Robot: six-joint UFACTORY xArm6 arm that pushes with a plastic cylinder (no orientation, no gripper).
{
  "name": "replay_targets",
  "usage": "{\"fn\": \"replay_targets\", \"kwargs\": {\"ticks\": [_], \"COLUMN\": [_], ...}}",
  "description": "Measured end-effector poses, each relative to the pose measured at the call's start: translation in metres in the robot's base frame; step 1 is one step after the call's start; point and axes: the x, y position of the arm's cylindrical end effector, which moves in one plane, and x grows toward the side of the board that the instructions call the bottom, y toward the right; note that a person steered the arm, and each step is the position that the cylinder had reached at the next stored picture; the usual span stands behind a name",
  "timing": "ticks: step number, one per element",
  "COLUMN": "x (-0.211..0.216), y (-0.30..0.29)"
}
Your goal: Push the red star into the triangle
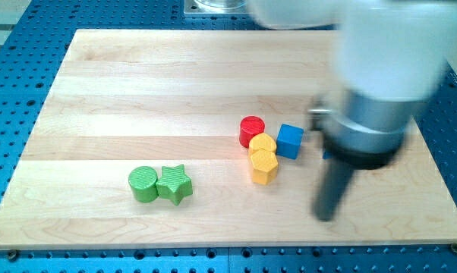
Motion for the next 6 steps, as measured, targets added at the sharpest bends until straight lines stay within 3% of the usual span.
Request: {"fn": "replay_targets", "kwargs": {"ticks": [1,2,3,4,6], "x": [-0.02,-0.074,-0.083,-0.114,-0.107], "y": [0.12,0.131,0.133,0.085,0.041]}}
